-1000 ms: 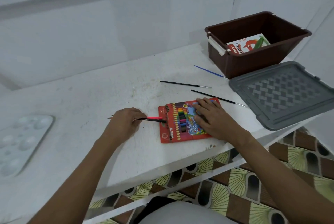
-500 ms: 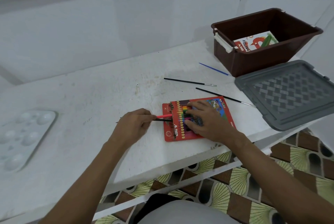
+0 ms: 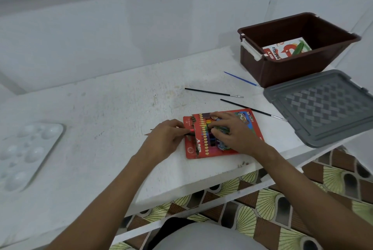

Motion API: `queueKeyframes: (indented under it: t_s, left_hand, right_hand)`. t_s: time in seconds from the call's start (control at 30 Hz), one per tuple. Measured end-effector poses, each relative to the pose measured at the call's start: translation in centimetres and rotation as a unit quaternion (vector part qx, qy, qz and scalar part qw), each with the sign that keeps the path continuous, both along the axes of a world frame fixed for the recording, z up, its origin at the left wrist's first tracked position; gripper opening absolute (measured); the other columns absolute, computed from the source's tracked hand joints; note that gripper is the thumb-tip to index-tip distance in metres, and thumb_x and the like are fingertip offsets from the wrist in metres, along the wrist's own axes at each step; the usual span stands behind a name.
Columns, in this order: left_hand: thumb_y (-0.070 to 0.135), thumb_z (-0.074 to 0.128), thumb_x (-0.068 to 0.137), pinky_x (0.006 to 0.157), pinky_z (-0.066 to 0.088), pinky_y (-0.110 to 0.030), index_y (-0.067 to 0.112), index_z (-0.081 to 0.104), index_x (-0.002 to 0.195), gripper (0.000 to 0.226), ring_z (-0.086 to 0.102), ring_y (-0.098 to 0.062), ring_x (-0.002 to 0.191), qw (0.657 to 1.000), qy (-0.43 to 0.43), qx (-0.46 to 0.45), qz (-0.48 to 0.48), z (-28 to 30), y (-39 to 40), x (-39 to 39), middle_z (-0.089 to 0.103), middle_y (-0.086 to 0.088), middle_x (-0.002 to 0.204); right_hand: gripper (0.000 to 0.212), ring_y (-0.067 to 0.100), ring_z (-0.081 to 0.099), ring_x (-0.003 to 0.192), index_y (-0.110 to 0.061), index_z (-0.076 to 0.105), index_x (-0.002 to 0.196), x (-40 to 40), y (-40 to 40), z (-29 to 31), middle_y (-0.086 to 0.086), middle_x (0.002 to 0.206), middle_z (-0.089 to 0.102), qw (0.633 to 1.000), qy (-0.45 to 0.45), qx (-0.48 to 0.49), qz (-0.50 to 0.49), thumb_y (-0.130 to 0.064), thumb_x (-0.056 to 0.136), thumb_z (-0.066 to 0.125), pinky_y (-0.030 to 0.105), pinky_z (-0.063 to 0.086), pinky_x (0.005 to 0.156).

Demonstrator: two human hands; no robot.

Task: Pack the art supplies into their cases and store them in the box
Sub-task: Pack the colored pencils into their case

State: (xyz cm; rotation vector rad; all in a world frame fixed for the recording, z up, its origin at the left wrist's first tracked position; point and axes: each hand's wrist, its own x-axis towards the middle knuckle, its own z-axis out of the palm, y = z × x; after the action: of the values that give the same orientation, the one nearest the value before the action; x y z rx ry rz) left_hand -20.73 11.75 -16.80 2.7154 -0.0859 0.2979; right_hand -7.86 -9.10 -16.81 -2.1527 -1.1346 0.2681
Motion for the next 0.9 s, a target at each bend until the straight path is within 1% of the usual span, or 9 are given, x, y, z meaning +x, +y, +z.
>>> queueKeyframes:
  t_s: [0.1, 0.17, 0.23, 0.3, 0.47, 0.63, 0.67, 0.8, 0.9]
  left_hand:
    - [0.008, 0.069, 0.083, 0.076, 0.052, -0.034, 0.017, 0.069, 0.115, 0.033, 0.064, -0.028, 0.092, 0.998, 0.006, 0.065, -0.019, -0.5, -0.5, 0.7, 0.068, -0.009, 0.11]
    - [0.016, 0.065, 0.087, 0.078, 0.052, -0.038, 0.016, 0.066, 0.119, 0.033, 0.062, -0.029, 0.097, 0.996, 0.012, 0.085, -0.025, -0.9, -0.6, 0.4, 0.065, -0.01, 0.116]
    - [0.035, 0.047, 0.095, 0.085, 0.05, -0.039, 0.018, 0.059, 0.128, 0.039, 0.057, -0.026, 0.108, 0.996, 0.034, 0.077, -0.014, -0.9, -0.9, -0.1, 0.06, -0.006, 0.126]
    - [0.043, 0.034, 0.096, 0.088, 0.05, -0.038, 0.02, 0.055, 0.132, 0.048, 0.056, -0.022, 0.111, 0.997, 0.044, 0.062, -0.005, -0.9, -1.0, -0.3, 0.059, -0.002, 0.129]
    - [0.035, 0.047, 0.091, 0.087, 0.049, -0.042, 0.019, 0.06, 0.127, 0.041, 0.056, -0.023, 0.105, 0.997, 0.059, 0.017, 0.042, -0.9, -1.3, 0.4, 0.062, -0.002, 0.122]
    - [0.053, 0.028, 0.092, 0.085, 0.044, -0.038, 0.03, 0.055, 0.131, 0.053, 0.049, -0.019, 0.101, 0.994, 0.093, 0.038, 0.05, -0.4, -2.0, 0.6, 0.053, 0.0, 0.117]
    - [0.053, 0.03, 0.092, 0.084, 0.043, -0.037, 0.03, 0.056, 0.131, 0.052, 0.049, -0.019, 0.1, 0.994, 0.089, 0.031, 0.06, -0.5, -2.1, 0.6, 0.053, -0.001, 0.114]
    - [0.036, 0.053, 0.094, 0.081, 0.044, -0.039, 0.029, 0.063, 0.124, 0.032, 0.051, -0.02, 0.094, 0.994, 0.059, 0.006, 0.095, -0.6, -2.2, 0.6, 0.057, -0.004, 0.103]
    - [0.04, 0.048, 0.096, 0.086, 0.038, -0.037, 0.033, 0.059, 0.128, 0.034, 0.049, -0.019, 0.102, 0.989, 0.089, 0.048, 0.105, 0.2, -2.6, 0.8, 0.053, -0.001, 0.11]
  right_hand:
    - [0.027, 0.003, 0.034, 0.12, -0.016, 0.064, 0.119, 0.3, -0.4, -0.1, 0.001, 0.138, 0.048, 1.0, -0.016, 0.002, -0.009, -0.022, 0.093, 0.057, 0.024, 0.026, 0.101]
    - [0.029, 0.004, 0.035, 0.123, -0.015, 0.063, 0.12, 0.6, -0.8, -0.4, 0.003, 0.137, 0.05, 0.999, -0.033, 0.009, -0.027, -0.02, 0.092, 0.057, 0.029, 0.03, 0.106]
    - [0.033, 0.012, 0.036, 0.131, -0.015, 0.06, 0.124, 1.0, -1.3, -0.6, 0.004, 0.139, 0.049, 0.998, -0.047, -0.005, -0.045, -0.024, 0.093, 0.056, 0.038, 0.027, 0.112]
    - [0.04, 0.021, 0.032, 0.137, -0.018, 0.057, 0.128, 1.3, -1.8, -0.7, 0.004, 0.143, 0.046, 0.997, -0.054, -0.031, -0.053, -0.034, 0.092, 0.05, 0.04, 0.022, 0.114]
    - [0.052, 0.023, 0.031, 0.136, -0.019, 0.053, 0.131, 1.3, -2.6, -0.2, 0.005, 0.143, 0.045, 0.99, -0.094, -0.064, -0.087, -0.045, 0.089, 0.04, 0.034, 0.015, 0.111]
    - [0.067, 0.022, 0.031, 0.134, -0.021, 0.052, 0.133, 1.5, -2.9, -0.8, 0.003, 0.143, 0.044, 0.985, -0.117, -0.094, -0.086, -0.062, 0.084, 0.028, 0.041, 0.018, 0.112]
    - [0.069, 0.022, 0.03, 0.135, -0.022, 0.051, 0.133, 1.6, -3.0, -1.0, 0.002, 0.144, 0.043, 0.985, -0.116, -0.097, -0.088, -0.063, 0.084, 0.026, 0.041, 0.018, 0.112]
    - [0.071, 0.021, 0.027, 0.137, -0.022, 0.048, 0.135, 1.8, -3.0, -1.6, 0.001, 0.146, 0.04, 0.982, -0.125, -0.112, -0.087, -0.065, 0.084, 0.023, 0.042, 0.017, 0.114]
    - [0.072, 0.021, 0.026, 0.138, -0.023, 0.047, 0.136, 2.0, -3.1, -1.8, 0.0, 0.147, 0.039, 0.982, -0.125, -0.115, -0.087, -0.066, 0.084, 0.023, 0.042, 0.017, 0.115]
